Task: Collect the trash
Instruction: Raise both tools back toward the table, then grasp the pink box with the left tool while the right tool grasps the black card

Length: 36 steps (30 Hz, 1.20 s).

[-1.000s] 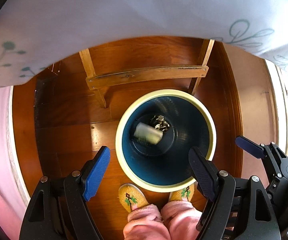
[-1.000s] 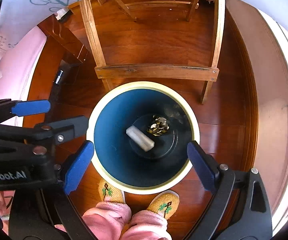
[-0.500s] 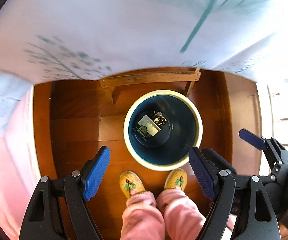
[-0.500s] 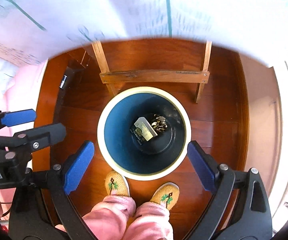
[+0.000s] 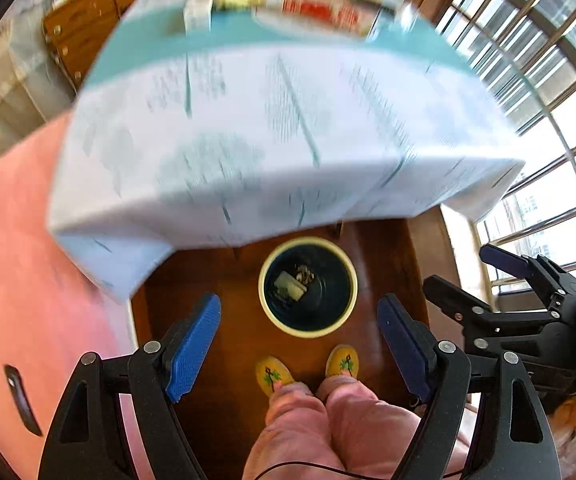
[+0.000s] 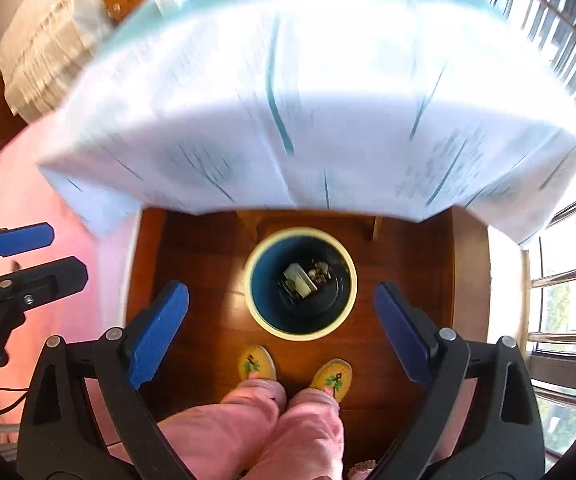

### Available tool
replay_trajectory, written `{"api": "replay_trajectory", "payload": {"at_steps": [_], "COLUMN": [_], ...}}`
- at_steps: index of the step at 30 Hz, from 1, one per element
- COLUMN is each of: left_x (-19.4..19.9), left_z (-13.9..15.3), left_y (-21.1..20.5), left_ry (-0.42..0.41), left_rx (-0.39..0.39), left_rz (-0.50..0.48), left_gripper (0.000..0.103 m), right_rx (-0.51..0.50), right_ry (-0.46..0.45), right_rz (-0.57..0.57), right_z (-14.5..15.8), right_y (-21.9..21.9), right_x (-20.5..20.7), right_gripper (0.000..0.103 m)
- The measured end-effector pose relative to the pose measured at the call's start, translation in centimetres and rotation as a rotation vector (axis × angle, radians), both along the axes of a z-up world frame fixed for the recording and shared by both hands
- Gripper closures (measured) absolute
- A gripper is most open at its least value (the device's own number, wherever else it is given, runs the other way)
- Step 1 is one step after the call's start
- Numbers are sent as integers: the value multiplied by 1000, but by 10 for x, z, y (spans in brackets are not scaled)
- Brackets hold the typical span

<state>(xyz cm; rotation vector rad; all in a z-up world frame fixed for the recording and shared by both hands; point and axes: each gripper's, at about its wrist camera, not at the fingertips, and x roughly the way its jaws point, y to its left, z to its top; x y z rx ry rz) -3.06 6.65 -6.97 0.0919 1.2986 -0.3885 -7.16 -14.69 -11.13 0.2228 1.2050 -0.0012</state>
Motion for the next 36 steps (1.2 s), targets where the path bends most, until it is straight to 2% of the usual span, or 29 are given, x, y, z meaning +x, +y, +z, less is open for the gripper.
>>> {"api": "replay_trajectory", "payload": {"at_steps": [7, 11, 16, 18, 22, 29, 36], "left_x": [17, 28, 48, 55, 73, 108, 177], "left_z": [88, 121, 143, 147, 141, 115, 90], "left_y": [9, 10, 14, 15, 13, -11, -46], "left_ry": [-136, -202, -265, -274, -248, -211, -149], "left_rx": [-57, -88, -96, -97, -94, -62, -60], "left_rz": [-24, -32, 3, 20, 53, 81, 244], "left_gripper": [21, 21, 21, 22, 27, 29, 29], "right_rx": [-18, -42, -47, -53, -87, -150, -293], "right_ry": [-138, -211, -286, -300, -307, -292, -329], "right_rz": [-46, -69, -74, -70, -46, 33, 247], "right_z": [94, 135, 182, 192, 202, 182, 147], "right_y": [6, 2, 0, 2, 1, -19, -40], "right_x": [4, 14, 29, 37, 54, 107, 193], "right_gripper": [10, 10, 11, 11, 18, 33, 34]}}
